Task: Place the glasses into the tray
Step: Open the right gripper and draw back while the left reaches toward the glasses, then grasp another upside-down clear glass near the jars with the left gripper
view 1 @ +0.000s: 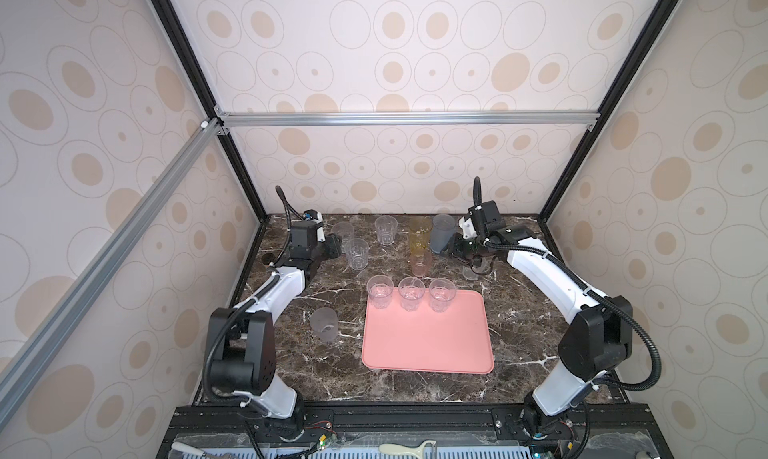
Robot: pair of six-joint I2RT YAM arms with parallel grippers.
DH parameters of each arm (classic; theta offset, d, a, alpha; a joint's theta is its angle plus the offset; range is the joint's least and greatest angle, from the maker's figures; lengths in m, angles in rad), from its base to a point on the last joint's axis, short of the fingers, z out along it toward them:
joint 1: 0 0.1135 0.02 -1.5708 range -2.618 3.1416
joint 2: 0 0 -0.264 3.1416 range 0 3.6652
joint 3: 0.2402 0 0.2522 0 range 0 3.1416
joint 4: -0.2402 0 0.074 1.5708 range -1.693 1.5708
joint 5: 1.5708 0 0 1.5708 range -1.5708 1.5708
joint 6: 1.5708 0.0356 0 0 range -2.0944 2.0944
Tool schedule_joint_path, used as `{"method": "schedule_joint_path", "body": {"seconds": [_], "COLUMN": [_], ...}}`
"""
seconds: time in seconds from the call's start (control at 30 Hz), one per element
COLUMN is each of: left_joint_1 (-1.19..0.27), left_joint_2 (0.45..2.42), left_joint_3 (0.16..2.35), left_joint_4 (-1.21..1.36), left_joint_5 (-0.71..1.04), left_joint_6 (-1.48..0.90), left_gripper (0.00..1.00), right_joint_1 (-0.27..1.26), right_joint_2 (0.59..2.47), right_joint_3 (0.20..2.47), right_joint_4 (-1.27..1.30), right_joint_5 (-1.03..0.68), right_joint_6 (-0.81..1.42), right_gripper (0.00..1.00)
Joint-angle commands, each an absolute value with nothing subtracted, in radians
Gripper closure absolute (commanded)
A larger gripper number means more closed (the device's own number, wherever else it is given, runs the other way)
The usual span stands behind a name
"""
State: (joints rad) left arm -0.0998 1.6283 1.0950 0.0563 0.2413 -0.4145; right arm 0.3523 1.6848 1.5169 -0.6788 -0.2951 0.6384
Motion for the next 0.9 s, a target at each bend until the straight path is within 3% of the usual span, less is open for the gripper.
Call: {"method": "schedule_joint_path", "body": {"seconds": [0.0, 0.87], "left_joint_1": [-0.102, -0.177], "left_joint_2": [1.692, 1.955], "left_joint_3": [1.198, 1.477], "left_joint_4": [-0.016, -0.241], "left_joint_5": [0.347, 0.129], "left_joint_6": [-0.440, -0.279], "left_gripper": [0.52, 0.58], "right_joint_1": [0.356, 0.393], "right_joint_2": [1.686, 1.697], "right_joint_3": [1.491, 1.449], "right_joint_4": [-0.655, -0.646], "right_joint_5": [-0.300, -0.240], "right_joint_6": [0.664, 0.652], "right_gripper": [0.62, 0.62]}}
